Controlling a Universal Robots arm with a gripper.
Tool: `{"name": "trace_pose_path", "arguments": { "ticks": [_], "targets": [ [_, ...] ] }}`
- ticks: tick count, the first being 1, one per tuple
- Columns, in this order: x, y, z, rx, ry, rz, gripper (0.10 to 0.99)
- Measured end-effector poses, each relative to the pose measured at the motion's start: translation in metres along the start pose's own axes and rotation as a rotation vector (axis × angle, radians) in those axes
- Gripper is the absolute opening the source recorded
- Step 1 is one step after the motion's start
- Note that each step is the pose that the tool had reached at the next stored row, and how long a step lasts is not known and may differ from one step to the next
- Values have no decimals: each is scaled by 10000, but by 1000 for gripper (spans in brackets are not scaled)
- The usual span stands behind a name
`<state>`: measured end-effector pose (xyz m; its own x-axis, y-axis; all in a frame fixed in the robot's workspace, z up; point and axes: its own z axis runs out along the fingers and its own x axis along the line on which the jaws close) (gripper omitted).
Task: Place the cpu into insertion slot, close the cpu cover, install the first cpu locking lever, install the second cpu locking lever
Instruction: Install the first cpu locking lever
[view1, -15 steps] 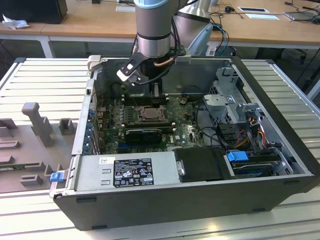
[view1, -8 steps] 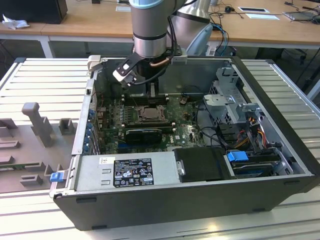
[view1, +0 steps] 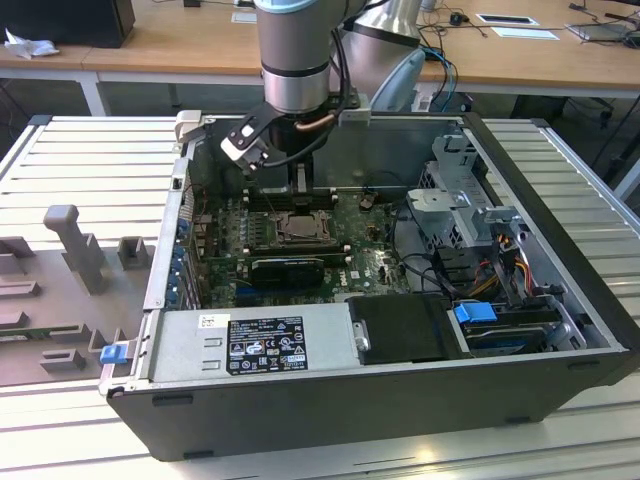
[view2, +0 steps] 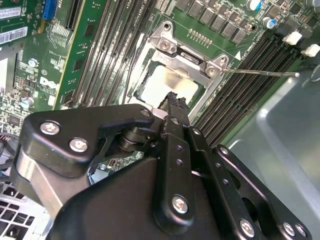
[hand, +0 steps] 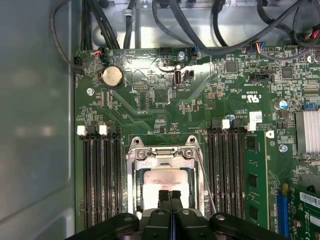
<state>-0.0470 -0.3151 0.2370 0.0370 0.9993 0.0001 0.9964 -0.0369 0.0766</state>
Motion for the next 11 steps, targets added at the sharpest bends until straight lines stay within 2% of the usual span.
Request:
{"name": "trace_pose_path", "arguments": {
  "ticks": [6,11],
  "targets": [
    [0,3,-37,0,0,1,106],
    [0,9,-122,0,0,1,106]
  ]
}}
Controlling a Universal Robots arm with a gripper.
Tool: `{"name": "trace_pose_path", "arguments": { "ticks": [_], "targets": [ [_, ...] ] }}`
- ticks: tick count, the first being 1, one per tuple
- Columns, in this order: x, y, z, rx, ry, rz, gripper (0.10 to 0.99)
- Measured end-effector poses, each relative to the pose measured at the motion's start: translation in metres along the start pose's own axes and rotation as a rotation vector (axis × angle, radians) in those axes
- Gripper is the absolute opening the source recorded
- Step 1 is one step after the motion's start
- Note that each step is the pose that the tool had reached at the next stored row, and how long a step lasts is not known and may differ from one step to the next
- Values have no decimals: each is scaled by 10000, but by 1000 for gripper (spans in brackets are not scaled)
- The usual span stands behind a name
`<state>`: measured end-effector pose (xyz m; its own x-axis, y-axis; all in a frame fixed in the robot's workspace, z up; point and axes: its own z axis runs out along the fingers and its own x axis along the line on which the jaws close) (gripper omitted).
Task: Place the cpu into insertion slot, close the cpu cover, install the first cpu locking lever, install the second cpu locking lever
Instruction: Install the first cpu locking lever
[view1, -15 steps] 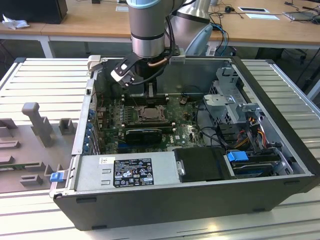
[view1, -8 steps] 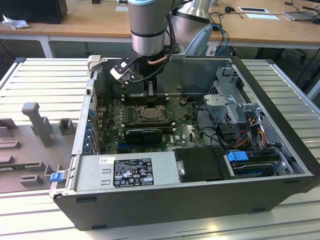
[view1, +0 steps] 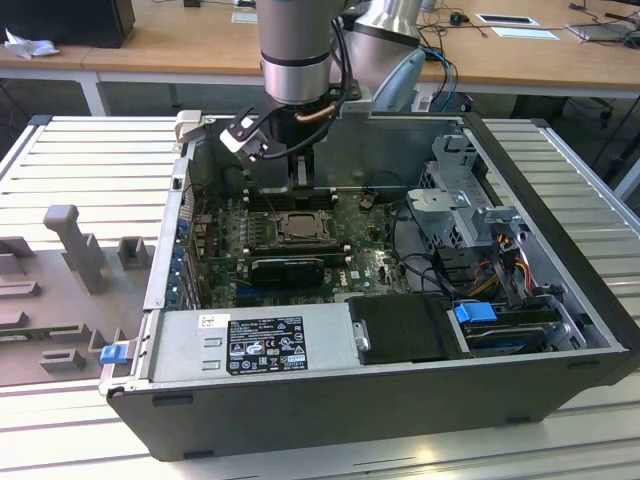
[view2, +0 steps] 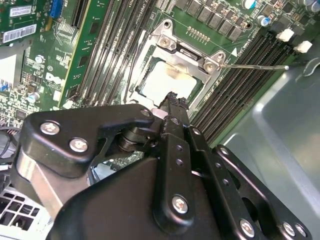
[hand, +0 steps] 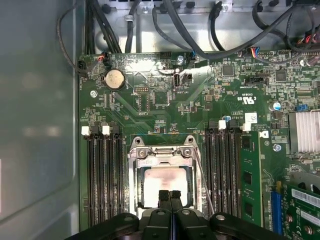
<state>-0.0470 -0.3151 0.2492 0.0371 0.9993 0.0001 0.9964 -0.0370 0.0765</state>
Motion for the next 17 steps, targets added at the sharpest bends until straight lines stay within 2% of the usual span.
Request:
{"name": "trace_pose_path", "arguments": {
  "ticks": [2,5,17],
  "targets": [
    [0,2,-25,0,0,0,106],
    [0,8,-107,0,-5,-1,106],
    [0,23,-306,0,-8,-1,106]
  ]
}}
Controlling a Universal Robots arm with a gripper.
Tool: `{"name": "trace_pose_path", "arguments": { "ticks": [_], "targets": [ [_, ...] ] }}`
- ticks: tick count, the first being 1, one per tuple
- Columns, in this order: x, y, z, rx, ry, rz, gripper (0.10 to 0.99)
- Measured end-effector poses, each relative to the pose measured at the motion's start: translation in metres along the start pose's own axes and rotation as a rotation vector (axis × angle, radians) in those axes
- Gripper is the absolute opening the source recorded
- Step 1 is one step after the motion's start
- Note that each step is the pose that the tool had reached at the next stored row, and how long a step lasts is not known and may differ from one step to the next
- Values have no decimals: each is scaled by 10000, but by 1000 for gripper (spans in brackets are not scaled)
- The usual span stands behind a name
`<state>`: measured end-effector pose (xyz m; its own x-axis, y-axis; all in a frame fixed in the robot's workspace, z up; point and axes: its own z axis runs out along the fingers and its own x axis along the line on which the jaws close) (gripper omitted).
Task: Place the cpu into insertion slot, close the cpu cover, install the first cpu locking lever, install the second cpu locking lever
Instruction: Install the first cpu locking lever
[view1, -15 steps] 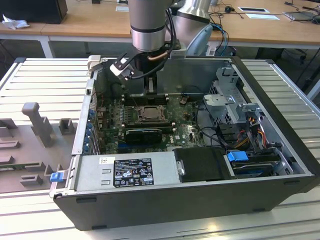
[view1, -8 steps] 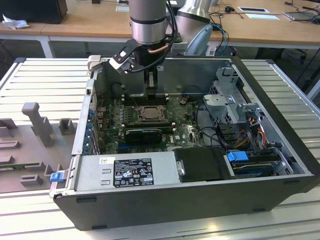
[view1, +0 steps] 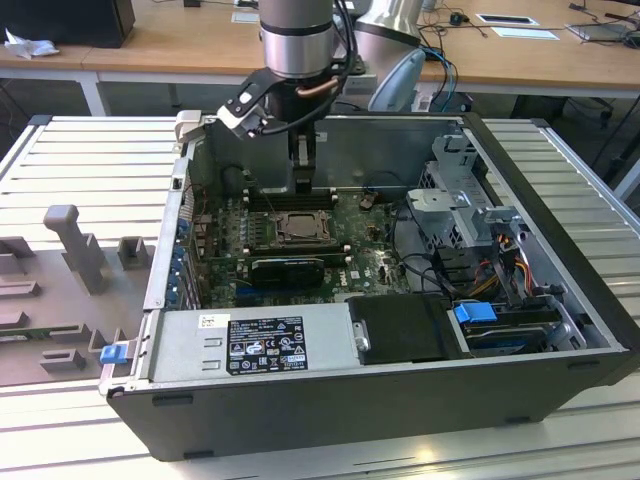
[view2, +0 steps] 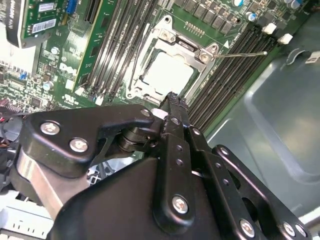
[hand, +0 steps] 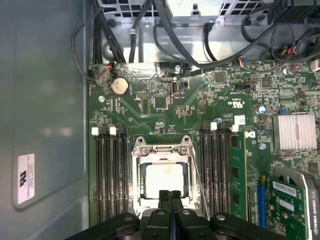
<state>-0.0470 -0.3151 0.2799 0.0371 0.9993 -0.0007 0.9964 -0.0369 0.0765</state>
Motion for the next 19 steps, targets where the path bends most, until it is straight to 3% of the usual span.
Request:
{"name": "trace_pose_path", "arguments": {
  "ticks": [4,8,12,19],
  "targets": [
    [0,9,-113,0,3,-18,106],
    [-1,8,-100,12,52,-983,106],
    [-3,6,-76,35,64,-1198,106],
    [-2,6,-74,32,140,-2243,106]
  ]
}}
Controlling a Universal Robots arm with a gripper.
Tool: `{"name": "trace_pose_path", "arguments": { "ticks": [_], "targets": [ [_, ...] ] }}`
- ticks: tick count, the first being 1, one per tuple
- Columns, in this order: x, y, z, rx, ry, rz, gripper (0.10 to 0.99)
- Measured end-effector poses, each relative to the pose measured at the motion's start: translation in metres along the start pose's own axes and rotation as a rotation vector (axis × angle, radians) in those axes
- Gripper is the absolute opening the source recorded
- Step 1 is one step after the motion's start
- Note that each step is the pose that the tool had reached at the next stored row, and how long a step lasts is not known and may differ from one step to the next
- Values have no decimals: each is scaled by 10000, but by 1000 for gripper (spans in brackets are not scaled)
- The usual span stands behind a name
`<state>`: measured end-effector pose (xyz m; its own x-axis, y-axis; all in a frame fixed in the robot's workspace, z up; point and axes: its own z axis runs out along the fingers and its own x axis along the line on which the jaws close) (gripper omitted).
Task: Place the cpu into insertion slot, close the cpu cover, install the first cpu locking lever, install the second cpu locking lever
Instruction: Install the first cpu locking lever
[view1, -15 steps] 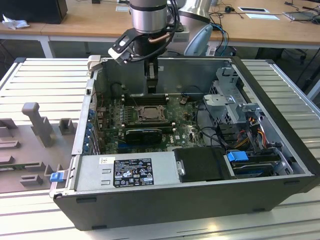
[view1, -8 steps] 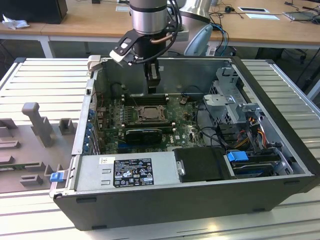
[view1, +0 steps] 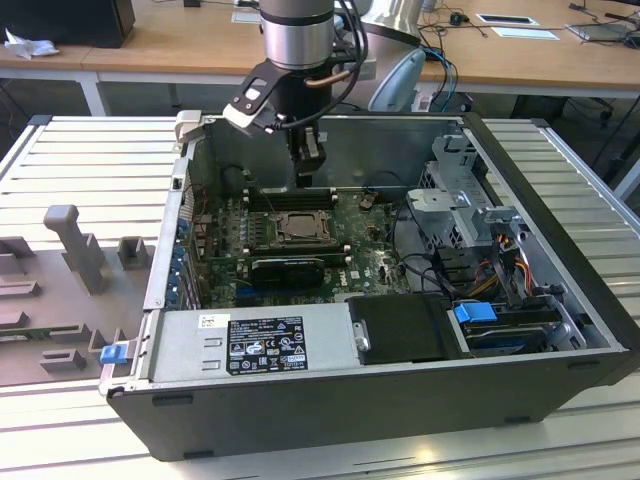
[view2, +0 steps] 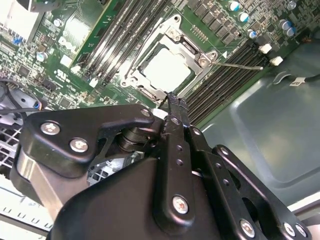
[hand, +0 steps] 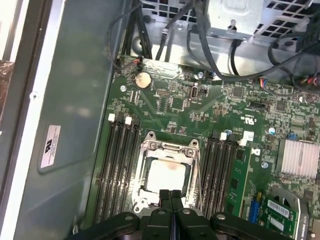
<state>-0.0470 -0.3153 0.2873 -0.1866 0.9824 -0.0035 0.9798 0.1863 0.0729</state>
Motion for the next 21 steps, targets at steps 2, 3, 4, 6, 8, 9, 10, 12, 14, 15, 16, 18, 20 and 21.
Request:
{"name": "trace_pose_path", "arguments": {
  "ticks": [2,3,4,6,8,9,10,12,14,15,16,18,20,21],
  "targets": [
    [0,0,0,-1,10,-132,106],
    [0,0,0,-1,19,-261,106],
    [0,0,0,-2,25,-345,106],
    [0,0,0,-2,36,-500,106],
    [0,0,0,-3,58,-799,106],
    [0,0,0,-3,75,-1052,106],
    [0,0,1,-4,101,-1479,106],
    [0,0,5,-5,133,-1979,106],
    [0,-1,7,-5,158,-2348,106],
    [0,-1,8,-4,168,-2533,106],
    [0,-1,8,-1,175,-2721,106],
    [0,-1,8,23,172,-2971,106],
    [0,-1,8,53,155,-3169,106],
    [0,-1,8,65,145,-3272,106]
  ]
}}
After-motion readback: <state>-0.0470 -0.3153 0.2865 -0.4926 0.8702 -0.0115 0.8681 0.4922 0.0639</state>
